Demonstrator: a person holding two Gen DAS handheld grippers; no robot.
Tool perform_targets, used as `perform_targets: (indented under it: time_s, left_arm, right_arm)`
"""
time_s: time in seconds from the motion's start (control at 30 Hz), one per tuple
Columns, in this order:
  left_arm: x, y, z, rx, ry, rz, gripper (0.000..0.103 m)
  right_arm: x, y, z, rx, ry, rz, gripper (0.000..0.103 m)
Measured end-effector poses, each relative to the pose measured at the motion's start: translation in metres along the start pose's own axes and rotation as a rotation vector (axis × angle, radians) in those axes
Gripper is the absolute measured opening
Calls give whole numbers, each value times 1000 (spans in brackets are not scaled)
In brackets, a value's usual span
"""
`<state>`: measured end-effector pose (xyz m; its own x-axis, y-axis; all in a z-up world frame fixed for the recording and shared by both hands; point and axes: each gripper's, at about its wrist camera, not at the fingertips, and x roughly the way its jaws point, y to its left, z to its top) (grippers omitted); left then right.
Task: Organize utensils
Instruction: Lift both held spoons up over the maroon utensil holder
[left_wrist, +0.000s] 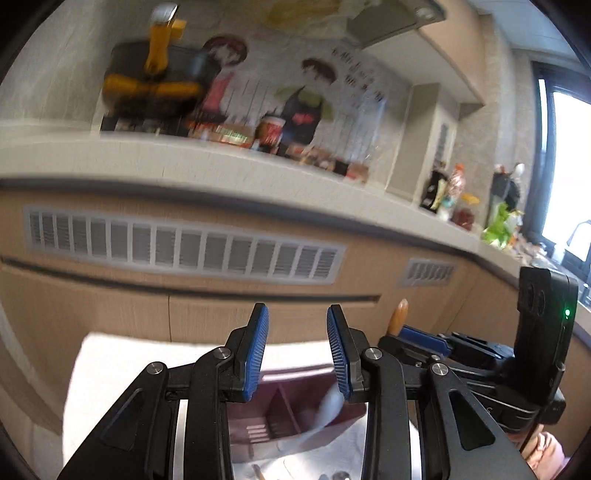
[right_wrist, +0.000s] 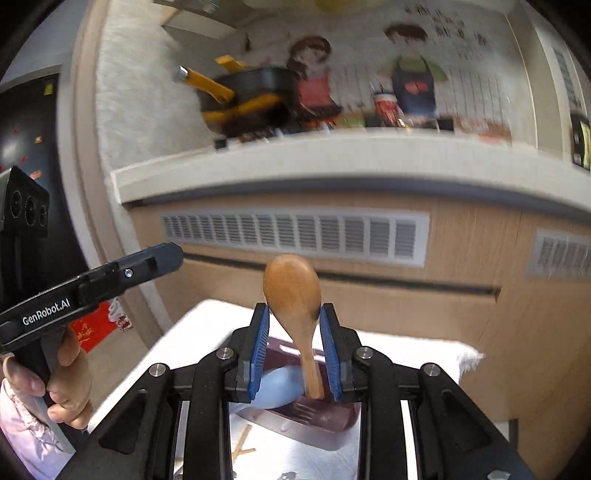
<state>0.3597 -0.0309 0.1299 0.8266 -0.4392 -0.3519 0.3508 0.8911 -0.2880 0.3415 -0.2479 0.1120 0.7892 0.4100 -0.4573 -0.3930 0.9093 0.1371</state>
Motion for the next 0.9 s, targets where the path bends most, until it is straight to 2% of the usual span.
perform_targets:
  time_s: [0.07, 0.13, 0.2, 0.3, 0.43, 0.5, 0.57, 0.67, 0.73, 0.9]
  left_arm:
    - [11, 4, -8, -6, 41, 9, 34]
    - [17, 3, -20, 38, 84, 8, 34]
    - [19, 0, -35, 89, 118, 13, 34]
    - [31, -6, -60, 145, 208, 0, 35]
    - [40, -12, -91, 127, 312, -14, 35]
    - [42, -14, -103, 103, 355, -25, 38]
    - [44, -16, -115, 92, 397, -7, 48]
    - [40, -17, -134, 110, 436, 16, 55]
    - [38, -13, -151, 78, 494, 33, 55]
    - [36, -1, -186, -131, 650, -47, 55]
  right_arm:
    - [13, -11, -11, 29, 39, -7, 25]
    - [16, -18, -17, 54, 50, -3, 25]
    - [8, -21, -20, 51, 34, -15, 25]
    - [-11, -22, -18, 34, -3, -44, 25]
    - [-38, -21, -17, 10, -48, -76, 25]
    - [-46, -22, -15, 5, -50, -80, 25]
    - [-49, -22, -17, 1, -29, -91, 25]
    - [-47, -27, -29, 11, 11, -93, 25]
    - [-45, -33, -41, 27, 36, -101, 25]
    - [-45, -39, -68, 37, 69, -124, 25]
